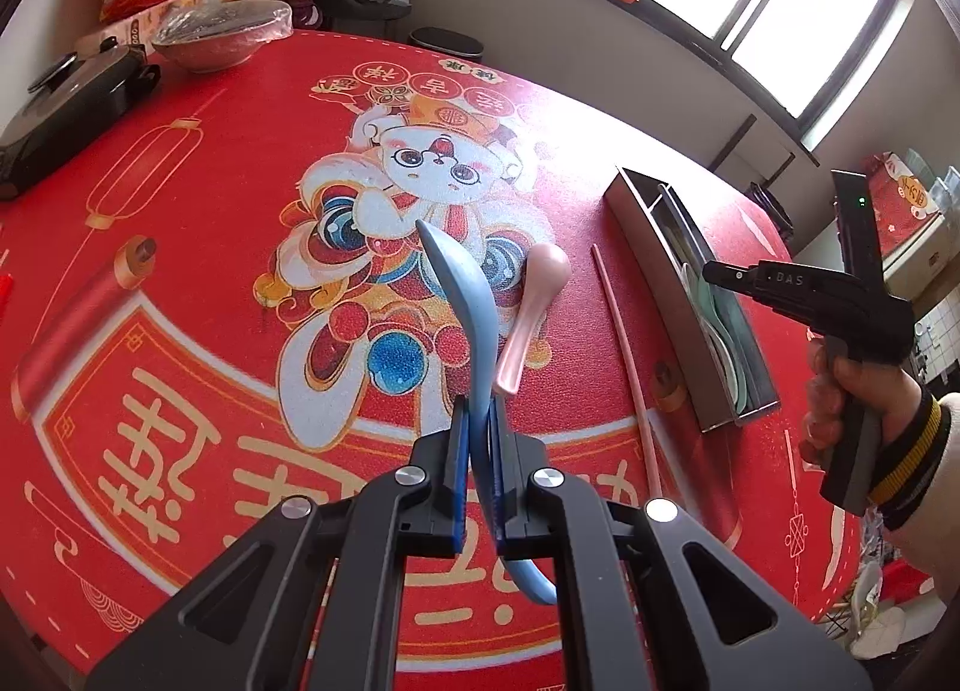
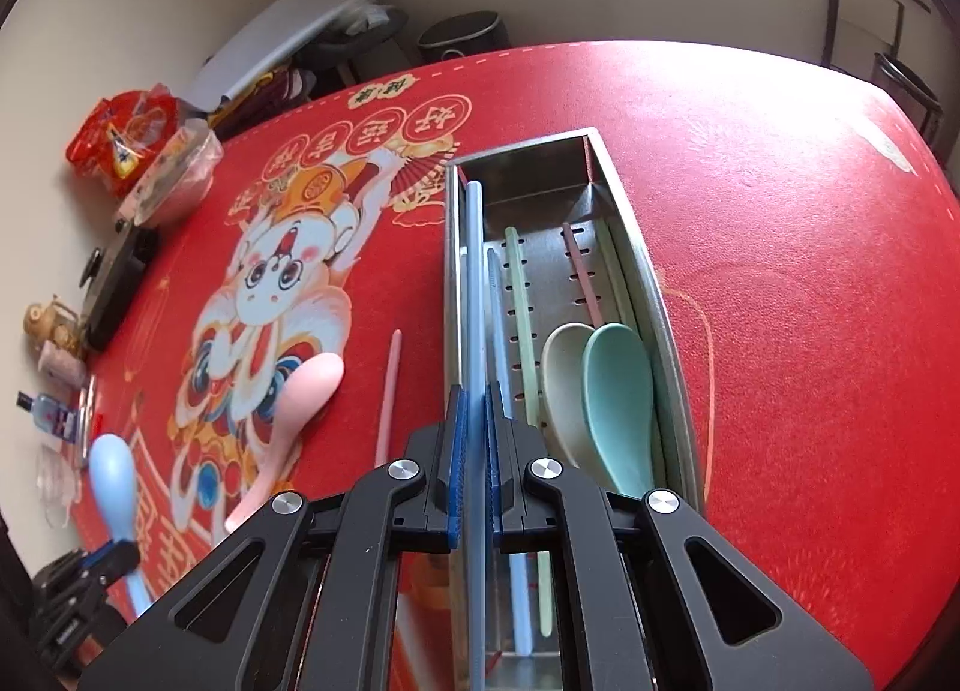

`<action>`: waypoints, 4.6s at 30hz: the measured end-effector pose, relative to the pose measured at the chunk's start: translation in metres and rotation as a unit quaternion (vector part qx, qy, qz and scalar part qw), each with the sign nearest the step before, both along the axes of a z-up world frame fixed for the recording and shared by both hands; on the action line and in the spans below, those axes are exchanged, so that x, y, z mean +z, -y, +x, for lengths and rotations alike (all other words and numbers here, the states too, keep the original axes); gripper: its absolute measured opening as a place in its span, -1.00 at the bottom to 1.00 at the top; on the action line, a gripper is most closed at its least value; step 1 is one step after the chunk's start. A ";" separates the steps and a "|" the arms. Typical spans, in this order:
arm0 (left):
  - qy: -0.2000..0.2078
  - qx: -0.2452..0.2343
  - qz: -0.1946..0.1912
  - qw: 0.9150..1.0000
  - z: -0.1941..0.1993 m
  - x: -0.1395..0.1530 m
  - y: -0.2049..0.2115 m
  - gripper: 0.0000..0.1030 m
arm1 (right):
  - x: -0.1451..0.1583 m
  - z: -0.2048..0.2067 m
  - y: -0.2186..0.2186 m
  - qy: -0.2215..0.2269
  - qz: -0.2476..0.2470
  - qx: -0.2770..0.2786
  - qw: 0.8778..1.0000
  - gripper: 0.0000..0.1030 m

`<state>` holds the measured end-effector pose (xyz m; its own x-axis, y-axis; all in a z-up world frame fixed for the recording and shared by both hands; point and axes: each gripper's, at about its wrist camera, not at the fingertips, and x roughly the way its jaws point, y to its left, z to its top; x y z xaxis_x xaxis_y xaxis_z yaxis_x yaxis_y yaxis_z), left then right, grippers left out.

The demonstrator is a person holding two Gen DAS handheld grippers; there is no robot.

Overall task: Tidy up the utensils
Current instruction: 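Carry the light blue chopstick into the steel tray and open the right gripper, then lower the light blue spoon into the steel tray, open left gripper, then move the left gripper to the pink spoon and close on its handle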

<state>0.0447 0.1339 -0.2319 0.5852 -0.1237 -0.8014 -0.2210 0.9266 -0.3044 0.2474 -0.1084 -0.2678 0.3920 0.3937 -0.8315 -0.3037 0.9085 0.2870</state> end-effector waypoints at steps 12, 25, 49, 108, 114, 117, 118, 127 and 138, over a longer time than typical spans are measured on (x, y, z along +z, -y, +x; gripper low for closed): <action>-0.002 0.043 0.005 0.999 -0.006 0.007 -0.002 -0.88 | -0.029 0.023 0.000 -0.039 -0.009 0.012 0.999 -0.87; 0.007 -0.009 0.007 1.000 0.025 0.021 0.035 -0.88 | 0.006 -0.010 0.033 -0.022 0.042 0.016 0.999 -0.83; -0.025 -0.121 0.000 0.992 0.109 0.019 0.182 -0.88 | 0.022 -0.045 0.161 0.022 0.046 -0.034 0.998 0.67; -0.039 -0.016 0.048 0.998 0.104 0.017 0.074 -0.41 | 0.032 -0.053 0.157 0.039 0.080 -0.029 0.996 0.70; -0.060 -0.023 0.049 0.997 0.090 -0.008 0.037 -0.41 | 0.033 -0.061 0.110 0.035 0.070 -0.015 0.997 0.70; -0.060 -0.040 0.033 0.997 0.093 -0.019 0.030 -0.41 | 0.035 -0.066 0.091 0.033 0.056 -0.013 0.998 0.70; -0.060 -0.047 0.029 0.997 0.097 -0.023 0.028 -0.41 | 0.035 -0.068 0.085 0.033 0.050 -0.015 0.998 0.70; -0.051 -0.111 -0.011 0.992 0.133 -0.054 0.022 -0.41 | 0.046 -0.081 0.058 0.041 0.006 -0.059 0.997 0.70; -0.046 -0.165 -0.013 0.985 0.151 -0.068 0.018 -0.45 | 0.052 -0.087 0.073 0.039 -0.011 -0.133 0.990 0.70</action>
